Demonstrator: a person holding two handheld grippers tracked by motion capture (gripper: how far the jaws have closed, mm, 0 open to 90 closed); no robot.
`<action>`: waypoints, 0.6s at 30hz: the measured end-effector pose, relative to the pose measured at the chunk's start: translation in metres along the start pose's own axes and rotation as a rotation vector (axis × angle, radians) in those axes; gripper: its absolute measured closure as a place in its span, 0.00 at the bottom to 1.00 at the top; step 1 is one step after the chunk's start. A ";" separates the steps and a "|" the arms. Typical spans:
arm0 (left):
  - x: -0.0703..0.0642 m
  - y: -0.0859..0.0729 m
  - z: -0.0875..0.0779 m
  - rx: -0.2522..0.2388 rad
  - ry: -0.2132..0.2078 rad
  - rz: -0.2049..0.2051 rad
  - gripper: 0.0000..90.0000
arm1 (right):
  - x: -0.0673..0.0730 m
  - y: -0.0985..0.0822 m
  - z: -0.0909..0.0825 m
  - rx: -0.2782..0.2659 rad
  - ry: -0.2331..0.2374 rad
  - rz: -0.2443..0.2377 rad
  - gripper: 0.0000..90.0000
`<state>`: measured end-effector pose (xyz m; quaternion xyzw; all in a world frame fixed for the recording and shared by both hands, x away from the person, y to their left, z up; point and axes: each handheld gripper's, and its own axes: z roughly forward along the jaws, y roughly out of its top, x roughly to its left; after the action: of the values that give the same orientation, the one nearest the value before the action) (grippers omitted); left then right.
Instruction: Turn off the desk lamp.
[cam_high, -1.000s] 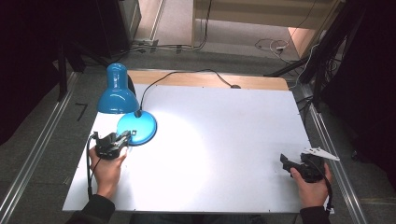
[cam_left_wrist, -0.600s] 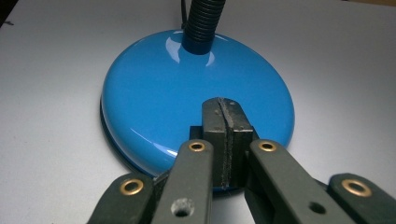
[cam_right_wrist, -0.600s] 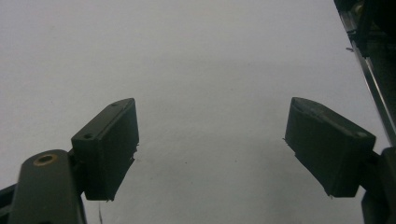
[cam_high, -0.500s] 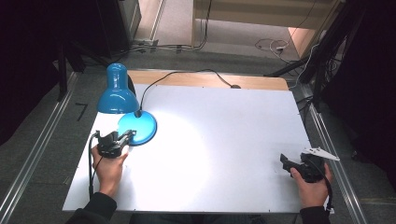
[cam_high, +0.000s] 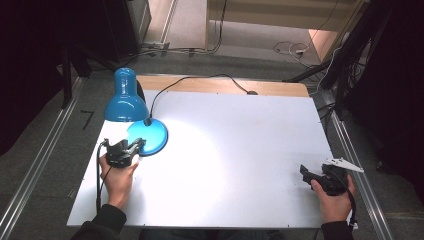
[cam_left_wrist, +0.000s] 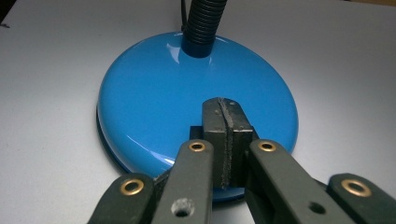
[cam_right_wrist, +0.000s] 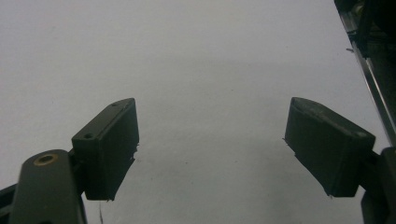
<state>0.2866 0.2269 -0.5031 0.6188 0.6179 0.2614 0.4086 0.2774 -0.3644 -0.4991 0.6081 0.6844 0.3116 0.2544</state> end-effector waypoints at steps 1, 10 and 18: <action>0.000 0.000 0.000 0.000 0.000 0.001 1.00 | 0.000 0.000 0.000 0.000 0.000 0.000 0.18; -0.001 0.000 0.003 0.004 0.004 0.010 1.00 | 0.000 0.000 0.000 -0.001 -0.002 0.005 0.18; -0.003 0.002 0.005 0.007 0.012 0.030 1.00 | 0.000 0.000 0.000 -0.003 0.000 0.001 0.18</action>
<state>0.2916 0.2233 -0.5037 0.6280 0.6118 0.2689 0.3988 0.2773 -0.3645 -0.4989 0.6083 0.6835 0.3126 0.2551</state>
